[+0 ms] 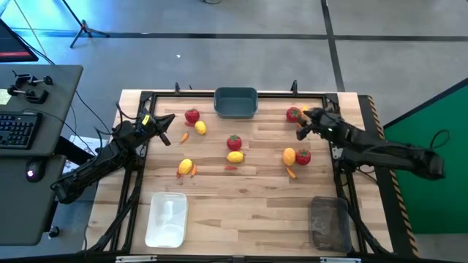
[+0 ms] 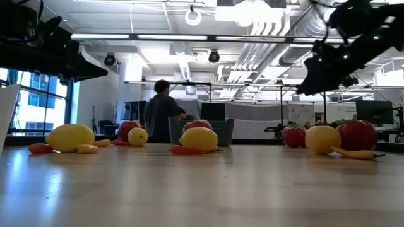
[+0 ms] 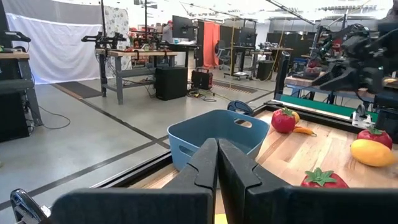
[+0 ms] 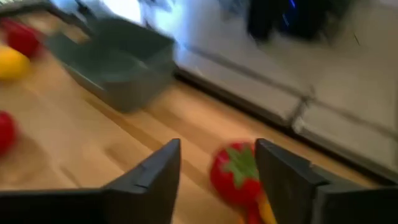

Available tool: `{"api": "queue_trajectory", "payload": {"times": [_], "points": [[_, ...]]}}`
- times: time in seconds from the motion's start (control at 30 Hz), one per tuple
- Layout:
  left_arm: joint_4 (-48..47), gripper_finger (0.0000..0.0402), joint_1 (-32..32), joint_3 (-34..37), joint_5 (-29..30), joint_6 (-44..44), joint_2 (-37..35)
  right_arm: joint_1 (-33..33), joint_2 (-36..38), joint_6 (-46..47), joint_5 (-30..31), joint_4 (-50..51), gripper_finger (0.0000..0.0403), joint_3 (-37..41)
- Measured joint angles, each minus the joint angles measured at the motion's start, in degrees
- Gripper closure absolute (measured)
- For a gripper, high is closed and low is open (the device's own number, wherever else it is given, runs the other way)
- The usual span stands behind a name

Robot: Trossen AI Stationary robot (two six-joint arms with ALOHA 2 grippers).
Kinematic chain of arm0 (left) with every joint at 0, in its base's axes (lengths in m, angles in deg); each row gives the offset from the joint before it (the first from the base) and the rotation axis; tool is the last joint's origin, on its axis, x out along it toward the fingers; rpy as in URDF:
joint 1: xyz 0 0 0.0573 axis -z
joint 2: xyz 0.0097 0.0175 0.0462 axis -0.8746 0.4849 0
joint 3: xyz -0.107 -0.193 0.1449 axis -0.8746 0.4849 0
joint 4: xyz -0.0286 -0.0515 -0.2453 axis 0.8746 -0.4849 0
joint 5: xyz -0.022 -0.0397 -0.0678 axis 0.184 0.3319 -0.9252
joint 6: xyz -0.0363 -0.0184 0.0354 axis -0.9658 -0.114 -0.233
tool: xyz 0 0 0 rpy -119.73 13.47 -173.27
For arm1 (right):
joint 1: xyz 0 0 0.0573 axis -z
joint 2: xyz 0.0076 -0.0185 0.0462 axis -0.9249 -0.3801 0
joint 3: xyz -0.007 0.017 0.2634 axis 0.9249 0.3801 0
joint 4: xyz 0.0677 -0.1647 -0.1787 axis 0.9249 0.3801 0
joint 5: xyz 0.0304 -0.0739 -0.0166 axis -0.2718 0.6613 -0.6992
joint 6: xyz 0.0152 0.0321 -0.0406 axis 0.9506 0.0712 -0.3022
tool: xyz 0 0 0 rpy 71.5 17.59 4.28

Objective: Sort produce into baskets
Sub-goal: Put the top right red tomato into the blue bin

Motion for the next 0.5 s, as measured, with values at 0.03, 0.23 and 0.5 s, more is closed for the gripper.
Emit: {"api": "queue_trajectory", "payload": {"times": [0.03,0.23,0.5], "points": [[0.0,0.0401,0.01,0.01,0.0,0.0,0.0,0.72,-2.34,1.68,0.22,2.11,0.0182,-1.74],[-0.01,0.0402,-0.01,0.01,-0.02,-1.57,0.0,7.34,-17.45,1.93,-5.92,11.1,0.0136,-13.24],[-0.07,0.0401,-0.01,0.01,-0.41,-3.52,0.0,16.92,-36.02,-7.4,-13.62,24.19,0.0133,-28.88]]}}
